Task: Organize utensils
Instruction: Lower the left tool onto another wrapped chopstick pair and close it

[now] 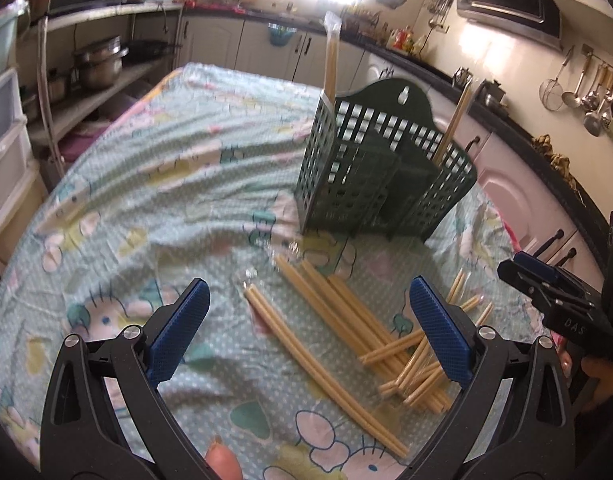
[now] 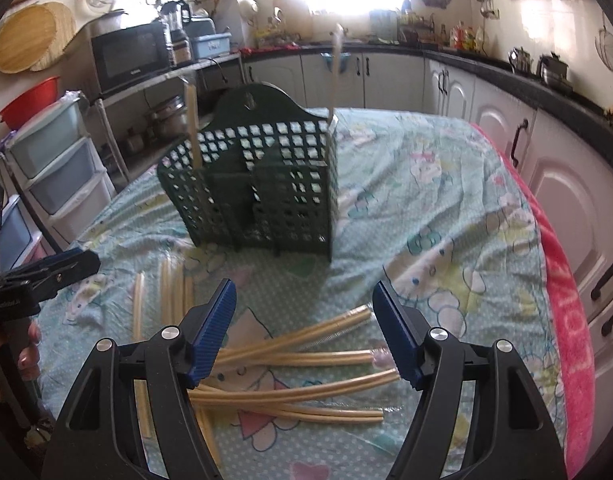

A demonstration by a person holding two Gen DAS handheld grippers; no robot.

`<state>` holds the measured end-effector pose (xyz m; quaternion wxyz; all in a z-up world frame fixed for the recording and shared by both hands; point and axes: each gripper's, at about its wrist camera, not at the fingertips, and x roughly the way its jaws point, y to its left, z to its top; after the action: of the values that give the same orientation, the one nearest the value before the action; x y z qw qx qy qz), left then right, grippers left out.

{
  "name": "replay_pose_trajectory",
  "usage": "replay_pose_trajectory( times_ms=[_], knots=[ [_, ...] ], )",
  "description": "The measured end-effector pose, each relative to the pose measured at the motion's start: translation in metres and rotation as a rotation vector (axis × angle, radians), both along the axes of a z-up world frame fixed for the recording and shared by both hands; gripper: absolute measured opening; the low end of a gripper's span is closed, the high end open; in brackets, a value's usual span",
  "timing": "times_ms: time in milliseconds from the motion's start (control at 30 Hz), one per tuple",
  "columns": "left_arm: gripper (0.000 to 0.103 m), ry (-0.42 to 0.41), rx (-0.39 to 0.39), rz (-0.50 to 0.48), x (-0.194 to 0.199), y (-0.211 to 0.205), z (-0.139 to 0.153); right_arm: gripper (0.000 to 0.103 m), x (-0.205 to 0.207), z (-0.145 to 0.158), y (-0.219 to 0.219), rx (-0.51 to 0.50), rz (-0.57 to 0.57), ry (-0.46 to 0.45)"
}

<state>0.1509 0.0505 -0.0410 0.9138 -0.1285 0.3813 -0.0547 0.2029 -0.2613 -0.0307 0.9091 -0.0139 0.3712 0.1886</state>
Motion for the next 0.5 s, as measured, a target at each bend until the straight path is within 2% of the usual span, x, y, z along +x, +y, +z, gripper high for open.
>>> replay_pose_trajectory(
  times_ms=[100, 267, 333, 500],
  knots=[
    [0.089, 0.046, -0.024, -0.003, 0.004, 0.001, -0.013, 0.068, 0.005, -0.009, -0.004, -0.005, -0.009, 0.028],
    [0.067, 0.115, -0.079, -0.008, 0.009, 0.005, -0.030, 0.068, 0.012, -0.021, -0.008, 0.008, -0.018, 0.093],
    [0.062, 0.145, -0.105, -0.013, 0.012, 0.006, -0.037, 0.064, 0.016, -0.026, -0.010, 0.012, -0.023, 0.116],
    [0.055, 0.219, -0.175, -0.002, 0.021, 0.012, -0.054, 0.058, 0.030, -0.038, -0.014, 0.046, -0.040, 0.205]
  ],
)
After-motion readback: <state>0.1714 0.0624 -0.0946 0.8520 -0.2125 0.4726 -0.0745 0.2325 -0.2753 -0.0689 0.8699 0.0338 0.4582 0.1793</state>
